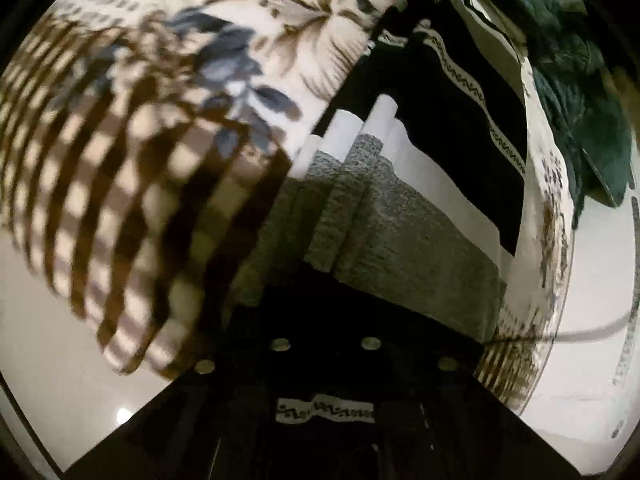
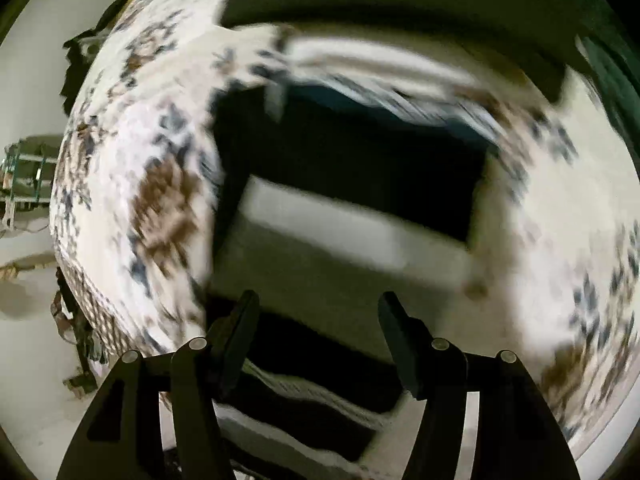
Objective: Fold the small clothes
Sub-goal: 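Lift the sweater hem with both grippers and fold it toward the collar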
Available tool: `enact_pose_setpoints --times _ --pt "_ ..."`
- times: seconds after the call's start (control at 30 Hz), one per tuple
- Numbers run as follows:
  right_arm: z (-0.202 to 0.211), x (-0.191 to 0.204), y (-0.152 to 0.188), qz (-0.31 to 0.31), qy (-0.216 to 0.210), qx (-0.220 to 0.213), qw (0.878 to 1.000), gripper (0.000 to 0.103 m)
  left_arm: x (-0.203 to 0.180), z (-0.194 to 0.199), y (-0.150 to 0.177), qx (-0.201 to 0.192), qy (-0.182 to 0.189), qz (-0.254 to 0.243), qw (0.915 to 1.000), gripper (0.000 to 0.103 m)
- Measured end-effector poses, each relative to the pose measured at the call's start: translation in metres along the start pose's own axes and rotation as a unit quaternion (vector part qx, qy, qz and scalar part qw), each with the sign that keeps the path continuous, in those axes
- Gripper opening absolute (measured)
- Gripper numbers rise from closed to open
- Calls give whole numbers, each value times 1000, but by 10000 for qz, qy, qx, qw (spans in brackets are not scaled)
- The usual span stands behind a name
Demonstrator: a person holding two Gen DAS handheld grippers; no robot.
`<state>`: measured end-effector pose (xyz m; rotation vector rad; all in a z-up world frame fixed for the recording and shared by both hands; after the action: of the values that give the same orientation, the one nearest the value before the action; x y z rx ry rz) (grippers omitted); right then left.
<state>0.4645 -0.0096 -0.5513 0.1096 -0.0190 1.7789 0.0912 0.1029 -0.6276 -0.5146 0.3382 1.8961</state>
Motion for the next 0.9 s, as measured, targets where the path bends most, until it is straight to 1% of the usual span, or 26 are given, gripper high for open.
enact_pose_setpoints --times 0.03,0.07,0.17,0.2,0.23,0.27,0.3,0.37,0.4,0.43,0.47,0.5,0.57,0.6,0.63,0.67,0.73,0.77,0.8,0.83,0.87,0.9 --pt "-4 -12 13 -79 -6 17 10000 64 4 6 5 2 -94 28 10000 3" --pt "-7 -28 30 -224 -51 59 9997 64 10 11 12 104 -141 68 9998 3" --pt "-23 -70 78 -679 -367 277 9966 64 23 20 24 427 -313 53 9986 4" --pt "-31 -80 92 -820 -459 336 9950 64 23 24 23 568 -311 40 9979 4" --pt "-37 -89 105 -948 -532 393 9933 64 23 29 19 678 -410 44 9968 4" --pt "-42 -99 117 -1094 -622 437 9911 64 22 38 11 706 -470 43 9964 5" --pt "-44 -104 124 -1201 -736 428 9891 64 18 47 0 689 -435 39 9967 5" --pt "-44 -114 132 -1327 -999 338 9855 64 4 66 -32 500 -338 -61 9982 18" --pt "-44 -116 131 -1372 -1057 279 9845 64 -6 73 -54 341 -228 -120 9991 41" --pt "-44 -121 129 -1466 -1134 187 9825 64 -17 77 -79 145 -52 -174 9997 62" --pt "-43 -124 126 -1544 -1198 139 9806 64 -30 79 -109 -91 164 -238 9995 64" --pt "-44 -126 119 -1667 -1292 74 9775 64 -40 76 -137 -235 311 -288 9988 64" --pt "-45 -134 100 -1876 -1450 -94 9714 64 -65 56 -203 -406 652 -390 9963 64" --pt "-45 -139 88 -1969 -1491 -188 9688 64 -76 43 -237 -517 733 -461 9949 64" --pt "-46 -143 74 -2079 -1552 -309 9653 64 -86 32 -263 -588 796 -515 9938 64" --pt "-46 -145 59 -2173 -1630 -402 9616 64 -97 15 -293 -600 900 -562 9925 64" --pt "-46 -151 31 -2332 -1724 -595 9552 64 -112 -17 -339 -525 971 -571 9923 64" --pt "-47 -153 12 -2435 -1780 -702 9508 64 -119 -36 -357 -455 996 -587 9923 64" --pt "-49 -155 -3 -2523 -1839 -776 9468 64 -122 -48 -372 -415 964 -625 9925 61" --pt "-51 -157 -18 -2630 -1895 -829 9423 64 -125 -59 -382 -395 912 -715 9925 49" --pt "-53 -161 -32 -2734 -1965 -875 9375 64 -128 -66 -390 -421 855 -792 9923 31" --pt "-56 -163 -43 -2809 -2047 -912 9332 64 -127 -71 -395 -394 801 -826 9926 17"
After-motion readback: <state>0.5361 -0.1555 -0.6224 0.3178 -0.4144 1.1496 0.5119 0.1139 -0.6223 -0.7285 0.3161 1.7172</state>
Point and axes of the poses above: each gripper's, at about its wrist camera, not at the fingertips, and z roughly against the way its jaws point, x to its left, y to its underside, the point moved 7 cm from there along -z, roughly the way its jaws point, and after that the axes turned 8 degrees about y, right-handed, at the moved point
